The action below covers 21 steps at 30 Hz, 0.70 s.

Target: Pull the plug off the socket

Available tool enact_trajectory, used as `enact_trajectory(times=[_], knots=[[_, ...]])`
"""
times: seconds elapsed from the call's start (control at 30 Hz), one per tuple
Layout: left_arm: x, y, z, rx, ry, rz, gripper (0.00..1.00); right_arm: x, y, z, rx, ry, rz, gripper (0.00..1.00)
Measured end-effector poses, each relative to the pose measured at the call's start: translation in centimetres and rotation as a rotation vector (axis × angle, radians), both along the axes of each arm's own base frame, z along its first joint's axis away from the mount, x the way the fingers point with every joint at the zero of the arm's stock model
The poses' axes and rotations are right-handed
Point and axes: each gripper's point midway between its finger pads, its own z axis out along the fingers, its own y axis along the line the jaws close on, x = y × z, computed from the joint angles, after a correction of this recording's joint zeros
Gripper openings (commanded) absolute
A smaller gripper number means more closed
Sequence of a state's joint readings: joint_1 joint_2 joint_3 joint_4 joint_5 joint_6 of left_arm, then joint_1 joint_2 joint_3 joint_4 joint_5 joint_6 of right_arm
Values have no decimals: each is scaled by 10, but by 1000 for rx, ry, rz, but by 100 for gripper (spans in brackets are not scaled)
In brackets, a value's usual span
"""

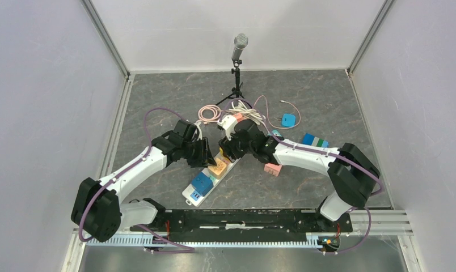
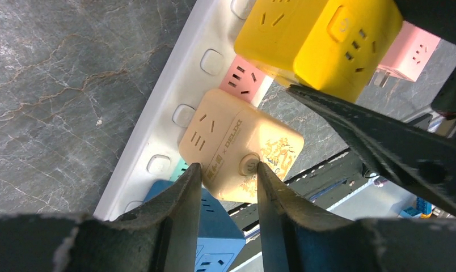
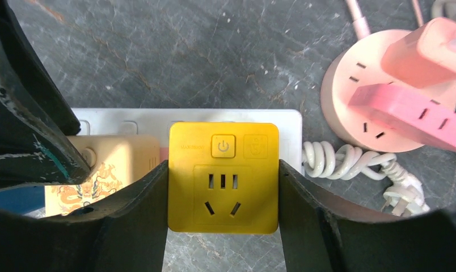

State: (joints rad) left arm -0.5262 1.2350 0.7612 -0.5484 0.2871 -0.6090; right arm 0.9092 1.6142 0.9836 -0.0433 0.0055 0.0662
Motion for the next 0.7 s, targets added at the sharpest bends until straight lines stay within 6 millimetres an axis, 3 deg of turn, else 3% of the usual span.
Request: enact_trajectory(times=[0.23, 0.37, 0.57, 0.7], knots=[[0, -1, 0, 2, 0, -2, 37, 3, 20, 31, 66, -125, 24, 0], [1, -2, 0, 2, 2, -2, 37, 0, 23, 38, 62, -169, 31, 0], [1, -2, 1, 0, 1, -1, 40, 19, 3, 66, 96, -218, -82, 0], [2, -3, 5, -7, -11, -1, 54, 29, -20, 91, 135, -233, -189, 0]])
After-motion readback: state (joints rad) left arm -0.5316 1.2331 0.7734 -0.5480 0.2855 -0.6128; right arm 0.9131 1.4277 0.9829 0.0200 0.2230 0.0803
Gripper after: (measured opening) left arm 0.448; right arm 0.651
